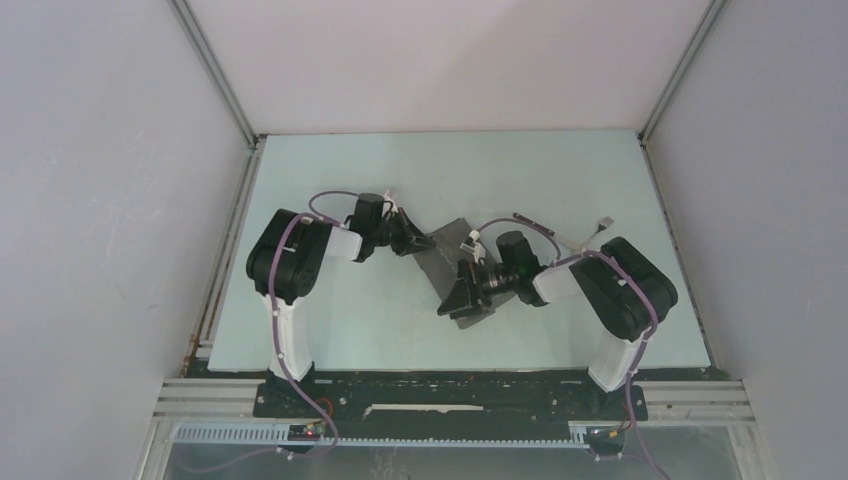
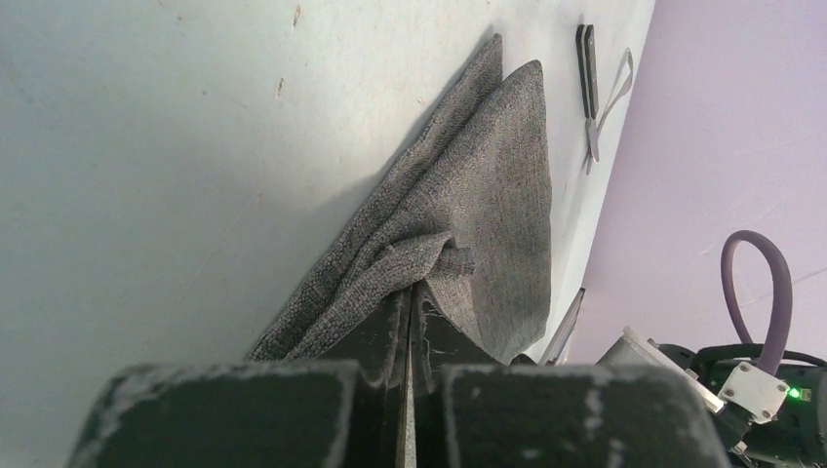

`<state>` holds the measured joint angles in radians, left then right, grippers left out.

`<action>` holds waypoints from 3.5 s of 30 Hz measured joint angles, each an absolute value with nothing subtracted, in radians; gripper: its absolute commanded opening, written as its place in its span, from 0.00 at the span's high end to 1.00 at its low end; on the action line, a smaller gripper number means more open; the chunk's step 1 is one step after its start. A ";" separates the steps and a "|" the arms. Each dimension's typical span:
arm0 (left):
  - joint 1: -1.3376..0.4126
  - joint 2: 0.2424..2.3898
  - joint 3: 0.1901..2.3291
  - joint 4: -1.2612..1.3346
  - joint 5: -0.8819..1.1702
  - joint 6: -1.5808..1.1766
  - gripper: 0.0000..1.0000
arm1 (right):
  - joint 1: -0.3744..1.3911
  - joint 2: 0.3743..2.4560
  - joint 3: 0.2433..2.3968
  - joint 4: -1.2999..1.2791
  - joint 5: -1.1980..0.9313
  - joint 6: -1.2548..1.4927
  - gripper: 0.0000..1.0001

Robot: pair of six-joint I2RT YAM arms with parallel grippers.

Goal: Fold the napkin into a case and place the utensils inside
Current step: Smooth out the 2/3-rectangle-folded napkin at the center of the board, then pick up the 2/3-rectangle-folded napkin at the center of the board.

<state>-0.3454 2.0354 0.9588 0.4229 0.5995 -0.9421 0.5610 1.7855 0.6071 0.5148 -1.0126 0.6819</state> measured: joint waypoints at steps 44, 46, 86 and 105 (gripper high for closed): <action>-0.744 1.425 0.885 -0.311 0.272 -0.832 0.57 | 0.183 1.565 0.694 -0.231 -0.611 0.423 0.83; -0.744 1.449 0.894 -0.312 0.268 -0.853 0.58 | 0.218 1.543 0.683 -0.231 -0.588 0.424 0.84; -1.192 2.185 1.821 -0.917 -0.320 -0.950 0.41 | -0.101 1.125 0.528 -0.318 -0.501 0.520 0.20; -1.182 2.370 2.045 -1.066 -0.390 -1.013 0.58 | -0.112 1.153 0.531 -0.332 -0.532 0.474 0.17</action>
<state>-1.1816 2.3699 2.0449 -1.0660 -0.3897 -1.0134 -0.1116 1.1530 0.5312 -0.3325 -0.5323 0.4736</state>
